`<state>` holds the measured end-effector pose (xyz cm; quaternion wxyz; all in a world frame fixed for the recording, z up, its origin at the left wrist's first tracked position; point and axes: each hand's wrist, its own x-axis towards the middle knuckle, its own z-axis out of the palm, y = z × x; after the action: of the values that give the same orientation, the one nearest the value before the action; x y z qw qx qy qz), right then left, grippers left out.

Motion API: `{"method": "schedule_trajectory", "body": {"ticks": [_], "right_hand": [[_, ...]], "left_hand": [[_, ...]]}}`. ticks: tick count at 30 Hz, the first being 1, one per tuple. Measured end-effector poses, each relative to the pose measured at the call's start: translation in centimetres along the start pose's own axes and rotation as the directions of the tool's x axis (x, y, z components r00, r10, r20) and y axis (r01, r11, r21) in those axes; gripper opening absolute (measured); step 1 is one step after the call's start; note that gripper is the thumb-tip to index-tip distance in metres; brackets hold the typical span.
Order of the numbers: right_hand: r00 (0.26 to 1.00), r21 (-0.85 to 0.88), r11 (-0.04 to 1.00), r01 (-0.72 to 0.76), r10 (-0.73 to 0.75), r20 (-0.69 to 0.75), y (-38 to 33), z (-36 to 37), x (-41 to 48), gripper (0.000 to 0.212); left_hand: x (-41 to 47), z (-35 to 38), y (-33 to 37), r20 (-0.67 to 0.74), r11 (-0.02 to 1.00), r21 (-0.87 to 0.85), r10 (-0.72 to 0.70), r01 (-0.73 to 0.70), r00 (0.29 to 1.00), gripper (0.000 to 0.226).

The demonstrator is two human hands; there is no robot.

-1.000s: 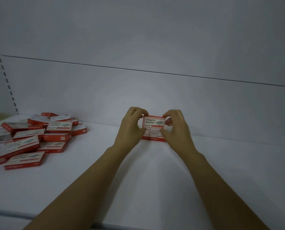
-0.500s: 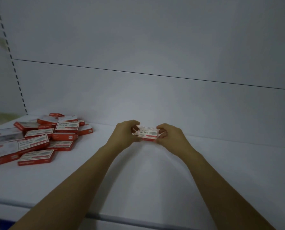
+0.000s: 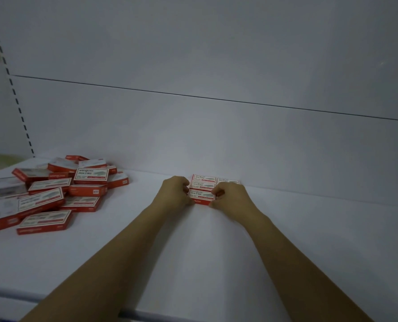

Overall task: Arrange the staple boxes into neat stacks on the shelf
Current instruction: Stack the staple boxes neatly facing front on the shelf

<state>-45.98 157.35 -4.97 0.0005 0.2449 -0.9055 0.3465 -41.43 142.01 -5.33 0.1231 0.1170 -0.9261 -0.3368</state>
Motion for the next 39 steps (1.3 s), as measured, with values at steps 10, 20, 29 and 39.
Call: {"method": "schedule_trajectory", "body": {"ticks": [10,20,29,39], "right_hand": [[1.0,-0.087,0.996,-0.01,0.008,-0.027,-0.2,0.5,0.9,0.036],[0.997,-0.388,0.92,0.055,-0.031,0.067,-2.7,-0.5,1.1,0.042],[0.938,-0.28,0.913,0.298,-0.225,0.265,-10.2,3.7,1.5,0.046],[0.747,-0.096,0.807,0.583,-0.485,0.456,-20.1,11.3,-1.5,0.03]], "left_hand": [[0.5,-0.1,0.1,0.037,0.997,0.073,0.004,-0.007,0.999,0.026],[0.1,-1.8,-0.2,0.066,0.973,0.231,-0.017,0.001,0.998,0.019],[-4.5,-10.5,-5.0,-0.134,0.903,0.398,-0.121,0.165,0.984,0.027],[-14.1,-19.1,-11.0,-0.364,0.805,0.4,-0.298,0.437,0.882,0.026]]}}
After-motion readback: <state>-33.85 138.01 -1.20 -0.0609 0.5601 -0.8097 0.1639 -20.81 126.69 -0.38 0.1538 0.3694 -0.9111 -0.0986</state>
